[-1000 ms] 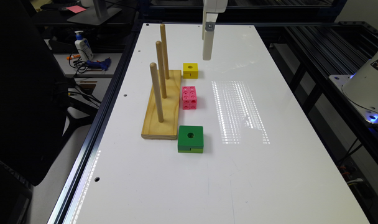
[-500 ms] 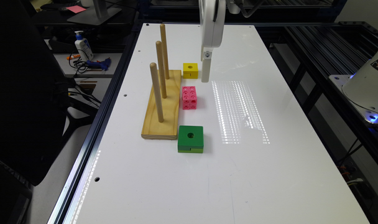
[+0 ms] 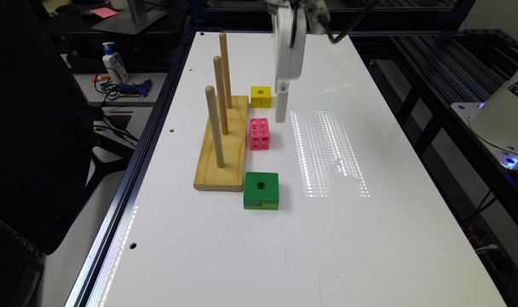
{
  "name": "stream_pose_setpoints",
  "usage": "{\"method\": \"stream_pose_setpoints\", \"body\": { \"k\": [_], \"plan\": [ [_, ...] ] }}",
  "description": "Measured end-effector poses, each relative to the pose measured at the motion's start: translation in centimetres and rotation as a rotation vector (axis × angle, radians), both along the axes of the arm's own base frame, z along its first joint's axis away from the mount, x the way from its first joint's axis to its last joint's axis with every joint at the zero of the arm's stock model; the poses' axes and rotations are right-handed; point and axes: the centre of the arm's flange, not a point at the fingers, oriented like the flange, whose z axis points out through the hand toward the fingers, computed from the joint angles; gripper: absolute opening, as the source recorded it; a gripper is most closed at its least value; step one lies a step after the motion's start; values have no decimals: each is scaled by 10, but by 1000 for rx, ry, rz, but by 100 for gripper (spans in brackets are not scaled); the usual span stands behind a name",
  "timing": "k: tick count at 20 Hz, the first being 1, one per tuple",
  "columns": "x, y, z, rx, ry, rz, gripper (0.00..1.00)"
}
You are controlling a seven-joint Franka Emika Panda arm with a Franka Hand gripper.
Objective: Pick up pink block.
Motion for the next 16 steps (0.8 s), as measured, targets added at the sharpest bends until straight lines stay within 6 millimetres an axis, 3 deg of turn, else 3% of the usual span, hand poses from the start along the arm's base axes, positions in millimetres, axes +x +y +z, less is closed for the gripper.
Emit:
{"method": "stream_pose_setpoints", "body": {
  "k": [16],
  "plan": [
    [23, 1, 0, 3, -30, -1, 100]
  ]
}}
